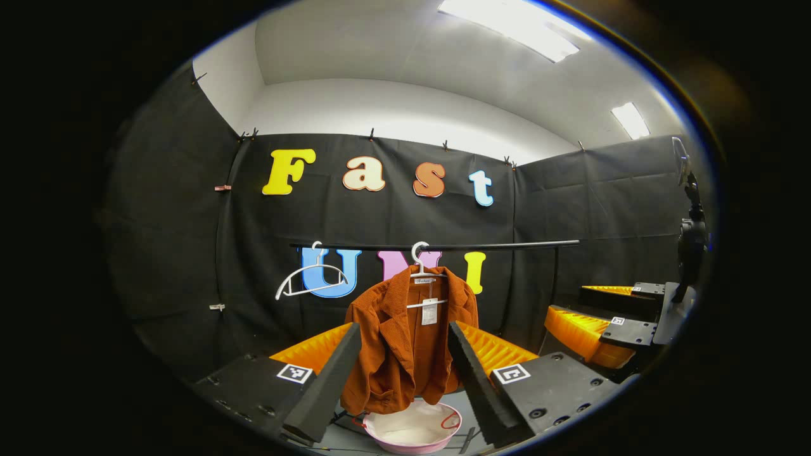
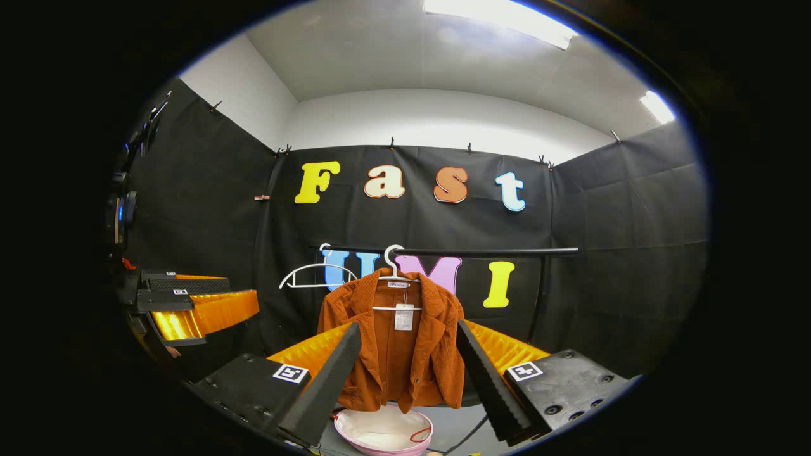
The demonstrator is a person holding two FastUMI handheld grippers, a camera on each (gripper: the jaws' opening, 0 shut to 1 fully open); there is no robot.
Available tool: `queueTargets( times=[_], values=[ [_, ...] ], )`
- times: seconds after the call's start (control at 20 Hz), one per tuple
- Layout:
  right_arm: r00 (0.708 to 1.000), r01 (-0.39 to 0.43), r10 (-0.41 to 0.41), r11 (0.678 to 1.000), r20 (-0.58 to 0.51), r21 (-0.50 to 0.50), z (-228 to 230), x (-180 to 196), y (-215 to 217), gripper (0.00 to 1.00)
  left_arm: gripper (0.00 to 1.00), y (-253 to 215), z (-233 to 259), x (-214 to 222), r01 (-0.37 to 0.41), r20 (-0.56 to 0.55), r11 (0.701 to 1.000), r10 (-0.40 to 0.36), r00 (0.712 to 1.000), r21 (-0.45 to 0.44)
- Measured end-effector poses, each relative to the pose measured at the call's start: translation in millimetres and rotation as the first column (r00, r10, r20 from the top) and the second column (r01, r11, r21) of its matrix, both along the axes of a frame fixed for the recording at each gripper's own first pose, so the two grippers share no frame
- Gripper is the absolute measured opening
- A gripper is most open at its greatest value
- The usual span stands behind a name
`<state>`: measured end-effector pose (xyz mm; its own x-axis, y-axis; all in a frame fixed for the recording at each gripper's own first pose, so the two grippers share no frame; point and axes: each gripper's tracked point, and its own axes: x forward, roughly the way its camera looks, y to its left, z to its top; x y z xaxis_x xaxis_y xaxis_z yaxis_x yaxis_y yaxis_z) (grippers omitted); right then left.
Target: Grasp the clothes on the hanger with both hands and then place them into the laundry hamper below.
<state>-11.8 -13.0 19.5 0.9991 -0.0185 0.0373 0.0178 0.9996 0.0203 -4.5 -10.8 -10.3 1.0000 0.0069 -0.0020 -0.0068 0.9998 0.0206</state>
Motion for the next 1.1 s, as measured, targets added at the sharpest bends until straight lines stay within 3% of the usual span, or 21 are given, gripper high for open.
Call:
queueTargets(
  times=[0.5,1.1],
  values=[
    [1.000,0.026,-0.026,1.000,-0.003,-0.001,-2,-5,0,0.99,0.88,7,-2,-1,0.001,-0.020,1.000,-0.002,1.000,-0.020],
    [0.987,0.155,-0.155,0.988,-0.032,-0.003,-23,-17,20,0.98,0.88,18,-15,-4,0.150,-0.056,0.988,-0.151,0.987,-0.024]
  ],
)
